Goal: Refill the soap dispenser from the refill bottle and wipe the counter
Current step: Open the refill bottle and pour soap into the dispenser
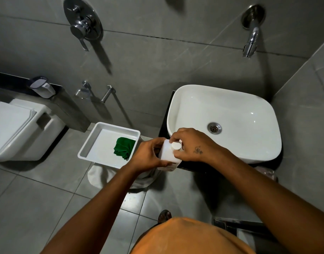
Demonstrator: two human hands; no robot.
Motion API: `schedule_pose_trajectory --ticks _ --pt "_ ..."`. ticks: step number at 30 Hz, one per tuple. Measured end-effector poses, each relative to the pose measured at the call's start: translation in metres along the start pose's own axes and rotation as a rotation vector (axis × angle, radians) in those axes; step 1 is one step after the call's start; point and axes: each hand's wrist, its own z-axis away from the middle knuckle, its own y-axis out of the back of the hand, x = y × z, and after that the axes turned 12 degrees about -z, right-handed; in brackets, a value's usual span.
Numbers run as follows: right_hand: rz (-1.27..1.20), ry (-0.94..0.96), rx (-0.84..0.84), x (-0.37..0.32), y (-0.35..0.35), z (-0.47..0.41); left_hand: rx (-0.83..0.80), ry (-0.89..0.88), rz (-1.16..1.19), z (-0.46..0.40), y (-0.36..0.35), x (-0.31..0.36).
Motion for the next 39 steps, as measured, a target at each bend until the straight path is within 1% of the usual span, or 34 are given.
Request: schedule_pose_trajectory --ticks 2,5,6,9,12,14,16,19,21,23,24,26,29,30,34,36,37,39 --pt "-0.01 0.026 -0.063 -0.002 0.0 0.003 0.004 -0.003 -0.01 0.0 0.0 0.002" --pt "0.028 -0.013 0.013 0.0 0.003 0.002 0.014 0.005 -0.007 -0.001 0.0 0.004" --pt "0.039 -0.014 0.004 0.001 0.003 0.001 0.012 0.007 -0.01 -0.001 -0.001 0.003" --pt "-0.01 0.034 -0.09 -0.001 0.003 0.002 0.007 0.008 -0.017 -0.001 -0.001 0.003" --pt "0.045 -0.027 -0.001 0.0 0.004 -0.001 0.002 0.018 -0.008 -0.001 -0.001 0.002" --pt "0.061 0.002 -0.038 0.002 0.004 -0.002 -0.004 0.019 -0.011 -0.001 -0.001 0.002" --pt "0.013 0.031 -0.089 0.001 0.003 -0.001 -0.007 0.025 -0.007 -0.001 -0.001 0.001" --pt "0.077 -0.03 0.002 0.001 0.003 -0.004 -0.005 0.03 -0.008 -0.001 0.0 -0.002" --pt "0.116 -0.025 -0.04 0.0 0.004 -0.008 -0.008 0.029 -0.023 -0.002 0.0 -0.004" --pt "0.103 0.017 -0.153 -0.003 0.007 -0.007 -0.011 0.028 -0.034 -0.003 -0.001 -0.007" --pt "0.104 0.038 -0.18 -0.003 0.008 -0.006 -0.012 0.026 -0.034 -0.003 -0.001 -0.008" --pt "0.122 0.057 -0.153 -0.003 0.008 -0.004 -0.007 0.019 -0.036 -0.003 -0.002 -0.009" --pt "0.208 -0.012 -0.107 -0.004 0.007 -0.01 -0.002 0.006 -0.028 -0.002 -0.001 -0.009" --pt "0.226 -0.017 -0.116 -0.005 0.008 -0.012 -0.006 0.005 -0.032 -0.002 0.0 -0.009" --pt "0.216 0.09 -0.183 -0.008 0.012 -0.012 -0.021 0.026 -0.035 -0.001 -0.001 -0.013" --pt "0.147 0.128 -0.133 -0.005 0.015 -0.011 -0.014 0.045 -0.039 0.0 -0.001 -0.015" --pt "0.085 0.128 -0.079 -0.001 0.016 -0.01 -0.013 0.049 -0.045 0.0 -0.001 -0.016" --pt "-0.059 0.082 0.092 0.01 0.012 -0.007 -0.01 0.053 -0.056 0.003 0.0 -0.02"
